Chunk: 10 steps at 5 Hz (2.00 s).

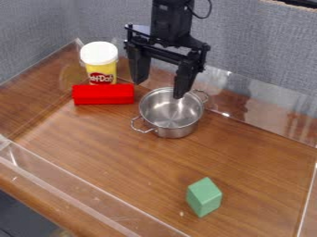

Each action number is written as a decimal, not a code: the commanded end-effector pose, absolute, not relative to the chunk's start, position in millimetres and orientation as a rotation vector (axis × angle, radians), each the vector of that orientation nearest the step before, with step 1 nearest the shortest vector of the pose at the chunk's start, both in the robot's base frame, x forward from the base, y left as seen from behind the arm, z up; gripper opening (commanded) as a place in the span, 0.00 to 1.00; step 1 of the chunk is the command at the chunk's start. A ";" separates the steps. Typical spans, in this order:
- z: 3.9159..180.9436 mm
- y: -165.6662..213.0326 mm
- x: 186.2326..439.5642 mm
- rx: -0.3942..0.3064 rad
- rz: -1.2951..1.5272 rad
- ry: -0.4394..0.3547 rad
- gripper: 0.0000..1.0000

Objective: Put green object to the left side of the table

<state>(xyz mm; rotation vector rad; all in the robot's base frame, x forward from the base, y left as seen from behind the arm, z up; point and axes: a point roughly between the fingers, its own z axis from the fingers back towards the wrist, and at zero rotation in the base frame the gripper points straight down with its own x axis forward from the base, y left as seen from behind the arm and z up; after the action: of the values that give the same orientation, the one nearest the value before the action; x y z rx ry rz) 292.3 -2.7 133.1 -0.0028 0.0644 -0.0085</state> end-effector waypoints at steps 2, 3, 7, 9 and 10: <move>117.8 -26.0 283.5 -0.011 -0.107 0.080 1.00; 106.7 -47.2 275.9 -0.014 -0.229 0.070 1.00; 55.3 -101.3 252.1 0.004 -0.459 0.063 1.00; 27.3 -103.1 251.0 0.016 -0.496 0.091 1.00; 27.7 -102.4 251.8 0.019 -0.506 0.100 0.00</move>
<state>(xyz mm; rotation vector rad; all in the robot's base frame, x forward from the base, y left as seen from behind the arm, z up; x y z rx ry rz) 246.8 -98.0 19.0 0.0218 0.1347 -0.4960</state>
